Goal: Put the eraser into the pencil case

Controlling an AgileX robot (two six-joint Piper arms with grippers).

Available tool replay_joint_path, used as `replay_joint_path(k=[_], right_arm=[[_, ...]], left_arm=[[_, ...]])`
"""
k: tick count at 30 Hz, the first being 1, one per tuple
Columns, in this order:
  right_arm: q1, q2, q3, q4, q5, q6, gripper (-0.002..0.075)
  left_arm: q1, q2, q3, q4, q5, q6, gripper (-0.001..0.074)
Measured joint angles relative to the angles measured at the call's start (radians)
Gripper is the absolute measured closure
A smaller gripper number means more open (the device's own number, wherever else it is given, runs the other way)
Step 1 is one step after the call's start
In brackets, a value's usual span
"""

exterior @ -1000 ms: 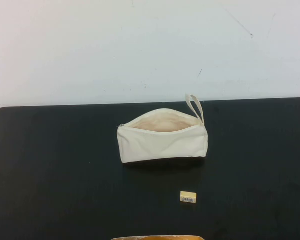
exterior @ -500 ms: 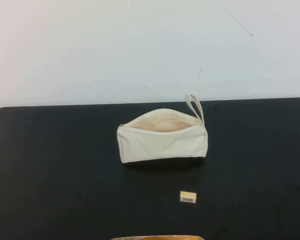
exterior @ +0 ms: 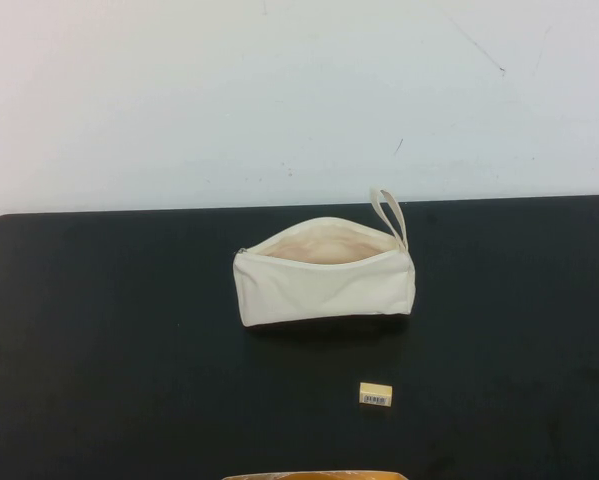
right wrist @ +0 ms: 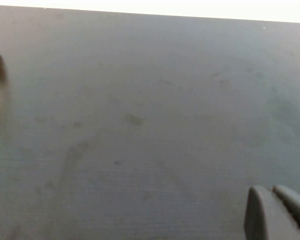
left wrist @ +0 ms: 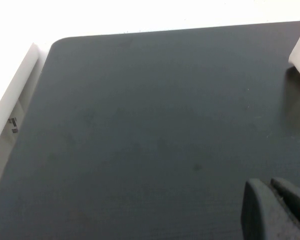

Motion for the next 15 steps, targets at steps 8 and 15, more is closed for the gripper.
replay_joint_path(k=[8,15], right_arm=[[0.0,0.0,0.007,0.0,-0.06,0.0,0.0727],[0.0,0.0,0.009,0.0,-0.544,-0.008,0.0727]], left_arm=[[0.0,0.0,0.0,0.0,0.0,0.0,0.0736],[0.0,0.0,0.0,0.0,0.0,0.0,0.0736]])
